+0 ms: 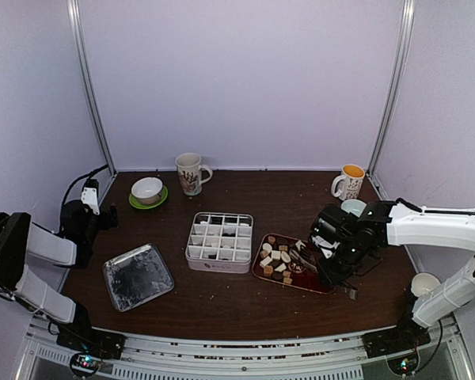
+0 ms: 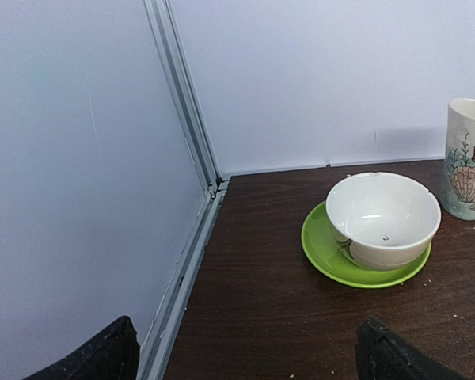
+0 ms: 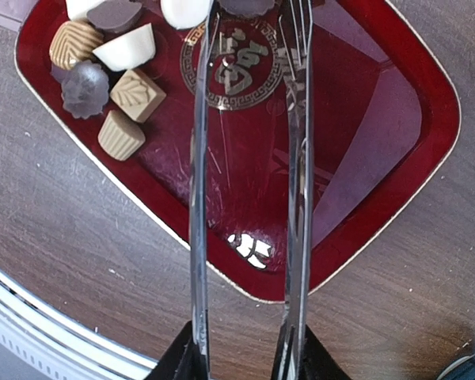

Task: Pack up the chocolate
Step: Pick up the fake chocolate from the plate.

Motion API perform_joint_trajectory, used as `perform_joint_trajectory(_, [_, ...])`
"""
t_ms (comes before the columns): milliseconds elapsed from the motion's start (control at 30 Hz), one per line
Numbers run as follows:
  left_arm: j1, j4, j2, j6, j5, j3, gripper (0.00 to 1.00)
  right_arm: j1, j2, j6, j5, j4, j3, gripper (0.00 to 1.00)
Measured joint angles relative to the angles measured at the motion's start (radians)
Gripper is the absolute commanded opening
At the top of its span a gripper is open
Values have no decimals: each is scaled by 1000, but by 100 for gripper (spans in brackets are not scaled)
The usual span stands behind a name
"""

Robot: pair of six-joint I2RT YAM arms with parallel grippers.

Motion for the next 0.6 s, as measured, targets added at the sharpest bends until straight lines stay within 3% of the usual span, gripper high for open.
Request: perform_joint_trajectory(600, [0,0,0,0,0,0,98,-13,17,-19,20,33,44,30])
